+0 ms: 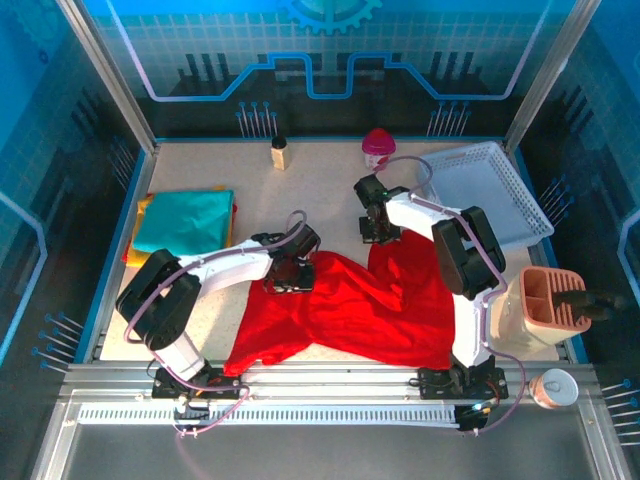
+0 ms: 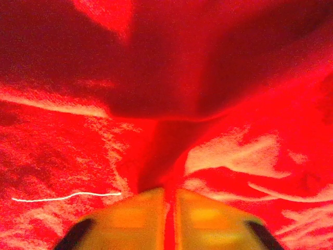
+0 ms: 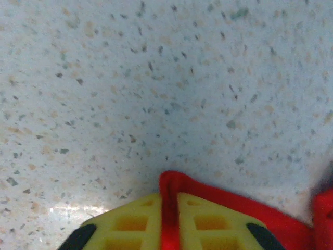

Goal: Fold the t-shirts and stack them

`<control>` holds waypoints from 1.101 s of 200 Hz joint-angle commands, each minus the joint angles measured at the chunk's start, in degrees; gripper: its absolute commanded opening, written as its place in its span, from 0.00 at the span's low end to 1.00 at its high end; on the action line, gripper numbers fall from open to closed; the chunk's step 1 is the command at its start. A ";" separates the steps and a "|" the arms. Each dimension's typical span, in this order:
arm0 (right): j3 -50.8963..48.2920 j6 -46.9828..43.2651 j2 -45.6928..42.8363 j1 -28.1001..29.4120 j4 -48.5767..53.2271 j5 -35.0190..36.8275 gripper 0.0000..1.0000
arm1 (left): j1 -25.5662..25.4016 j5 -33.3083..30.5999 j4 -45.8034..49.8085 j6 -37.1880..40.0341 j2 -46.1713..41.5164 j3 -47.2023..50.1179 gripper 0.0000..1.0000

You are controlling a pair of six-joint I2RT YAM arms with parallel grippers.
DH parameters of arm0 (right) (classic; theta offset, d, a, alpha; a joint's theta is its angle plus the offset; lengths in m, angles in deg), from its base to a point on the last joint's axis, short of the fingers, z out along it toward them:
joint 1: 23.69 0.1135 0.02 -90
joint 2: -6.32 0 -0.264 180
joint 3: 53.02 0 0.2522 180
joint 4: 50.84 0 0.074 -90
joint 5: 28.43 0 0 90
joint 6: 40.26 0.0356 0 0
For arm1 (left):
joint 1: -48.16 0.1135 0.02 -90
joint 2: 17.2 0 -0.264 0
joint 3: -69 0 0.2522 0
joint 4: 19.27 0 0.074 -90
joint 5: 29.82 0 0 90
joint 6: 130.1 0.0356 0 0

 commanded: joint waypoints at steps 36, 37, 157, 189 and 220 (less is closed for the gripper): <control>-1.82 1.06 -2.30 -2.00 -2.18 0.07 0.00 | -0.76 -3.19 0.67 1.80 0.94 -10.42 0.62; -1.82 1.12 -2.41 -2.07 -2.23 0.06 0.00 | -0.81 -3.25 0.75 1.94 1.15 -10.75 0.62; 0.16 11.80 -10.90 -11.99 -6.56 -2.55 0.00 | -1.89 -5.74 -1.27 3.48 10.45 -15.68 0.02; 0.19 15.77 -12.26 -16.43 -9.32 -5.47 0.00 | -2.96 -9.16 -4.84 3.02 -0.35 -6.85 0.00; -2.76 19.06 -14.83 -19.67 -14.46 -8.04 0.00 | -5.40 -11.25 -4.77 0.41 -6.55 -0.35 0.01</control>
